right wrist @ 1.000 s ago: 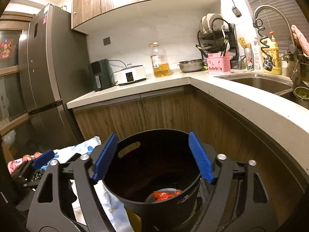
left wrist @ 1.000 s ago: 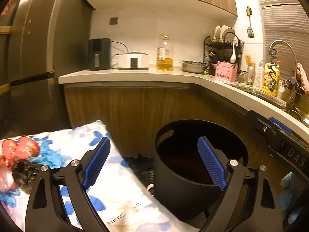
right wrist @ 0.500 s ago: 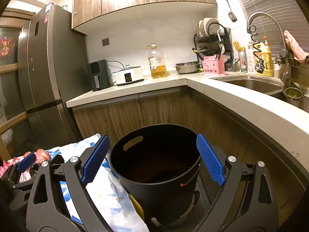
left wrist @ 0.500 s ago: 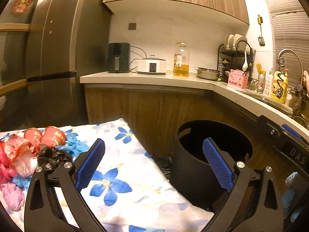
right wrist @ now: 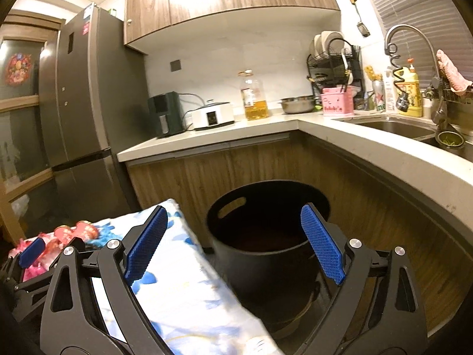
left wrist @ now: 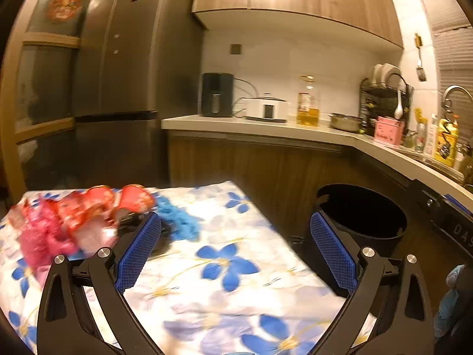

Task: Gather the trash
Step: 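Move both open tools back over the pile of bags on the table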

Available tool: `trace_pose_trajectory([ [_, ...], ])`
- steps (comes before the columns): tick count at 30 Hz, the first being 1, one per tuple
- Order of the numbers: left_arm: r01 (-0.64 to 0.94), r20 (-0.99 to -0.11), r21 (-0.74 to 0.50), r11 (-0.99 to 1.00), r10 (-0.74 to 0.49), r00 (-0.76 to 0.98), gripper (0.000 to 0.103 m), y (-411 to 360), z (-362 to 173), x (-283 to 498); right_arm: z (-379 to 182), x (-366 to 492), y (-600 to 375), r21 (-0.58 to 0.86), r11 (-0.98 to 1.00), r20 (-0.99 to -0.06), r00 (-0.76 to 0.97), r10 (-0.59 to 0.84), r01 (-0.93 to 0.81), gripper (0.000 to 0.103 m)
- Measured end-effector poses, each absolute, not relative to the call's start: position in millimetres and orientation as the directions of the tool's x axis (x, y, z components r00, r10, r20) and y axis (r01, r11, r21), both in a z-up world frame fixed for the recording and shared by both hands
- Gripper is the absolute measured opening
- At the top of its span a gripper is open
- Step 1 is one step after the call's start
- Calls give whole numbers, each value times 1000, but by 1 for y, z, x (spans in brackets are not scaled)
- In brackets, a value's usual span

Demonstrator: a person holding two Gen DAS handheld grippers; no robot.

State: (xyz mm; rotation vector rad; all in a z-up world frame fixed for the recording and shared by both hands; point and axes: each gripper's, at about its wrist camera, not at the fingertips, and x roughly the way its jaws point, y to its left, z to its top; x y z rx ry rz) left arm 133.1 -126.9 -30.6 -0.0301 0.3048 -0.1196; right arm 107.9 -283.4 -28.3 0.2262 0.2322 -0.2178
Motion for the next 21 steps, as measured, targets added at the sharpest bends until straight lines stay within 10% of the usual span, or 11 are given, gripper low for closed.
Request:
trace_pose_trajectory([
  [21,-200,-331,-61,978,170,928,97,18,-49,115,-39,116,-176,177,983,-242,970,-1,45,90],
])
